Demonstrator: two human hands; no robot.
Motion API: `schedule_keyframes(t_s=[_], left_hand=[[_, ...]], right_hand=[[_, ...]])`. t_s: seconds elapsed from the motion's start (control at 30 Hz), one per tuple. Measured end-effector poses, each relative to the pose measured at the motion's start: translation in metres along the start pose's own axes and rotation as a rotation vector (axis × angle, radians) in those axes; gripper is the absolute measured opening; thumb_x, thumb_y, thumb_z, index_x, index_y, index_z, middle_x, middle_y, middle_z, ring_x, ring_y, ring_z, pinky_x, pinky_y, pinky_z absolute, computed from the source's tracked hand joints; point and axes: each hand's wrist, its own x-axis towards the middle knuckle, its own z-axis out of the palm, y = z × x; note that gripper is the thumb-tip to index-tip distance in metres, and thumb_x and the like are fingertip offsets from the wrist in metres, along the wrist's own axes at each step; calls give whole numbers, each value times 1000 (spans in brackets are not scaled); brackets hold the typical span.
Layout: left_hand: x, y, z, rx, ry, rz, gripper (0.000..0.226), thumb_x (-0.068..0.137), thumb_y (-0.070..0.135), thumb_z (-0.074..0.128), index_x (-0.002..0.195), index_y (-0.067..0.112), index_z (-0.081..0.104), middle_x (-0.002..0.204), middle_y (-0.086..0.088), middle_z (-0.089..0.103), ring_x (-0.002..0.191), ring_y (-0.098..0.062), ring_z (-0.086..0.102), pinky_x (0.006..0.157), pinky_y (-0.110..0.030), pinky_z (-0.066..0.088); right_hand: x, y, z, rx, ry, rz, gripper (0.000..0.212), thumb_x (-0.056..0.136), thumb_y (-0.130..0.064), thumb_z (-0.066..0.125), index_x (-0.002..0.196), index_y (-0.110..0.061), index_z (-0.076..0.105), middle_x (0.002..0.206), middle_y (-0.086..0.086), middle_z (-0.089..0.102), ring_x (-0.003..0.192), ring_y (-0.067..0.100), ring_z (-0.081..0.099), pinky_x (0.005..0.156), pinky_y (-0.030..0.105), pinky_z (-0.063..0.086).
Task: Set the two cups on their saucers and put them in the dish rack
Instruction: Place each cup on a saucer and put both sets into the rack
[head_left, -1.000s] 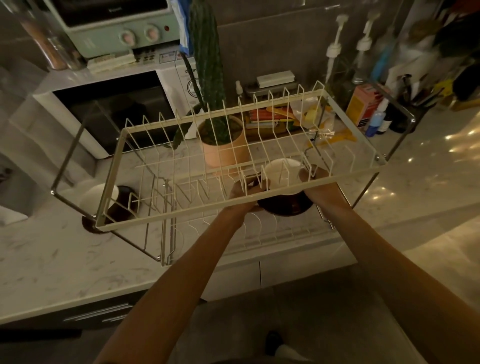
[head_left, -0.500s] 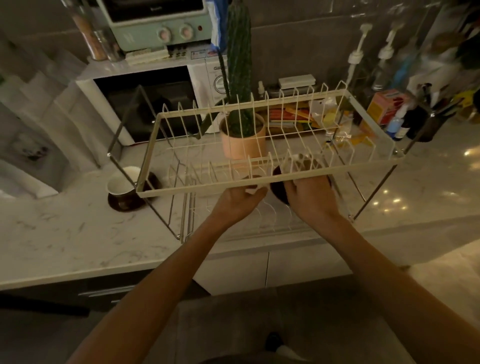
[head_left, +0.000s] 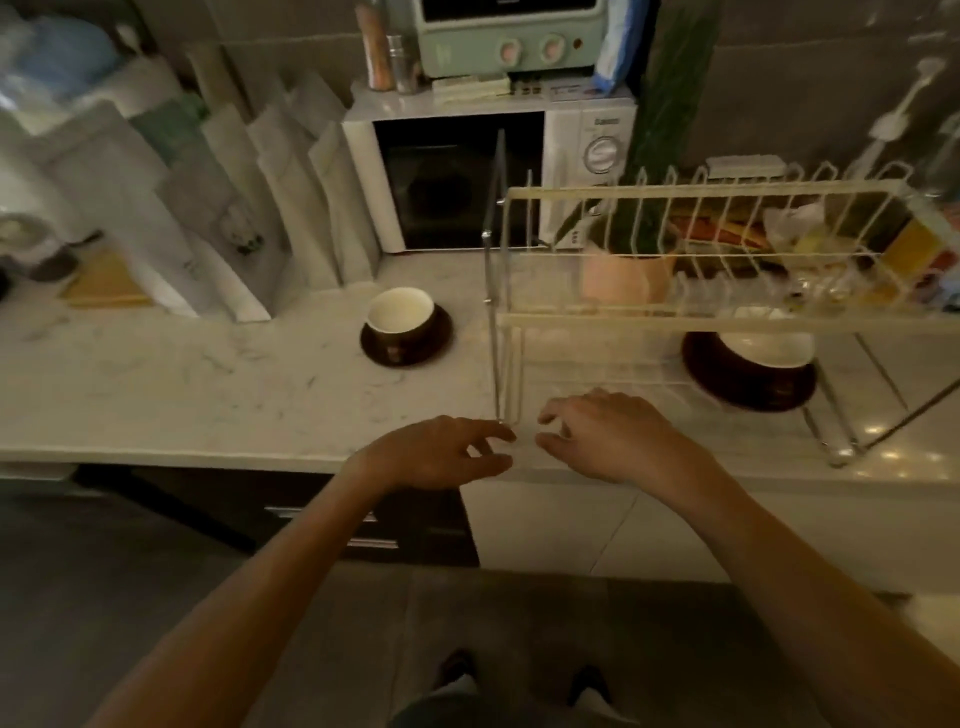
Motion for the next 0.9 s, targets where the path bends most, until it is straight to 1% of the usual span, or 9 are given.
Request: schedule_keyframes(t_s=[0.1, 0.2, 0.3, 0.37, 0.47, 0.53, 0.6, 0.67, 0.9], left_hand=[[-19, -31, -20, 70, -33, -38, 50, 93, 53, 49, 140, 37, 41, 136, 3, 56, 114, -12, 56, 91, -27, 39], [-33, -64, -43, 255, 67, -75, 53, 93, 54, 46, 142, 34, 39, 140, 1, 53, 121, -18, 54, 98, -34, 43], [-39, -93, -62, 592, 262, -168, 54, 94, 56, 40, 142, 31, 38, 137, -3, 55, 123, -26, 53, 97, -43, 43], [-38, -109, -71, 658, 402, -219, 54, 95, 55, 39, 141, 28, 41, 130, -6, 59, 117, -28, 56, 91, -43, 46], [-30, -127, -77, 611, 574, -232, 53, 94, 53, 43, 137, 23, 44, 122, -8, 61, 110, -29, 59, 84, -42, 49], [-22, -139, -80, 543, 663, -235, 54, 93, 52, 46, 138, 22, 43, 124, -10, 61, 110, -30, 59, 84, -44, 50], [-13, -148, -81, 425, 739, -232, 56, 92, 50, 48, 140, 22, 41, 129, -11, 59, 113, -32, 58, 86, -47, 51], [-2, -155, -82, 305, 810, -221, 57, 92, 49, 49, 141, 21, 41, 133, -12, 57, 115, -33, 57, 87, -47, 51], [41, -164, -88, -90, 903, -232, 58, 94, 49, 47, 143, 19, 40, 136, -17, 54, 116, -34, 57, 91, -43, 48]], right_hand=[[9, -41, 2, 17, -117, -50, 45, 92, -53, 46, 132, -32, 51, 122, 0, 64, 104, 21, 59, 70, 32, 41], [25, -80, 5, 37, -144, -60, 51, 92, -55, 46, 138, -34, 43, 130, 1, 60, 113, 21, 56, 75, 32, 40], [45, -107, 9, 62, -24, -1, 52, 91, -57, 45, 137, -33, 44, 129, 3, 61, 111, 23, 59, 79, 35, 45], [61, -120, 14, 88, 120, 48, 51, 92, -56, 45, 136, -31, 44, 123, 4, 64, 107, 23, 62, 74, 34, 44], [86, -133, 21, 111, 343, 64, 51, 94, -51, 45, 137, -25, 41, 125, 7, 62, 106, 25, 63, 69, 33, 45], [104, -136, 26, 133, 421, 80, 55, 94, -49, 47, 141, -22, 35, 138, 10, 52, 120, 28, 54, 83, 40, 49], [124, -135, 32, 134, 447, 126, 60, 94, -48, 47, 145, -21, 30, 150, 13, 38, 135, 31, 41, 100, 47, 43], [142, -132, 37, 161, 450, 175, 63, 95, -47, 48, 148, -20, 26, 156, 15, 28, 143, 33, 30, 109, 51, 34], [186, -120, 45, 414, 409, 311, 60, 96, -45, 46, 149, -25, 24, 160, 10, 21, 146, 31, 22, 111, 54, 31]])
